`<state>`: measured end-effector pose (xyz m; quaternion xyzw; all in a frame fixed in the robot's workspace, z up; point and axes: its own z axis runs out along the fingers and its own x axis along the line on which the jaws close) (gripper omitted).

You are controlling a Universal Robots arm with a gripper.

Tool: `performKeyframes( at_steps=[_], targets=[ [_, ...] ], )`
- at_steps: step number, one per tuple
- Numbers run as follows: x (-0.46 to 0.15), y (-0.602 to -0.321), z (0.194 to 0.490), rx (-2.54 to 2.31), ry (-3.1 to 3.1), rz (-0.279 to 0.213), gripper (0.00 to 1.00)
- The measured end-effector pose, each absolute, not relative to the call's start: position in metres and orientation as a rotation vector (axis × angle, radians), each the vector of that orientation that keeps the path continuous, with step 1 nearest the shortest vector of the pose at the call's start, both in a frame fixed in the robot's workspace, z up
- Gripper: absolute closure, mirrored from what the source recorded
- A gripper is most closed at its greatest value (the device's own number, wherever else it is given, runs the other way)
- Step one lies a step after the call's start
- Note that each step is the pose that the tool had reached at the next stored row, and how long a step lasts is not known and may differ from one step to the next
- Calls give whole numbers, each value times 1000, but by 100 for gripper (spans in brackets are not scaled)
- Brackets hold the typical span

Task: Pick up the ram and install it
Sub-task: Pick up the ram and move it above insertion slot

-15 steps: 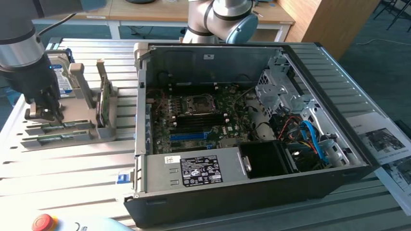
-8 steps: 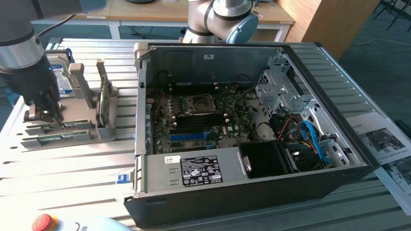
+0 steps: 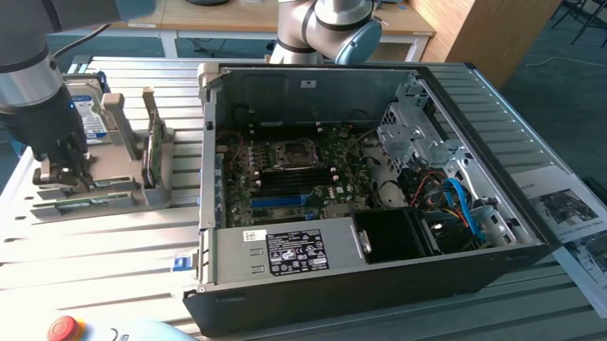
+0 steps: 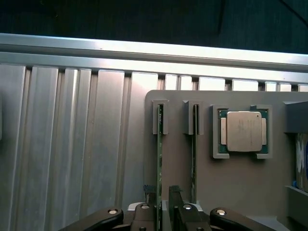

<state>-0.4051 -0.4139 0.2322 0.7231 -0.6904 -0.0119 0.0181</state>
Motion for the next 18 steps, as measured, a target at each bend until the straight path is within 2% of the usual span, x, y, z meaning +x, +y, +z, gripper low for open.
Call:
performKeyframes(
  at_steps=[18],
  targets=[
    [-405,-414,215,2246,-2144,-37,75]
  ],
)
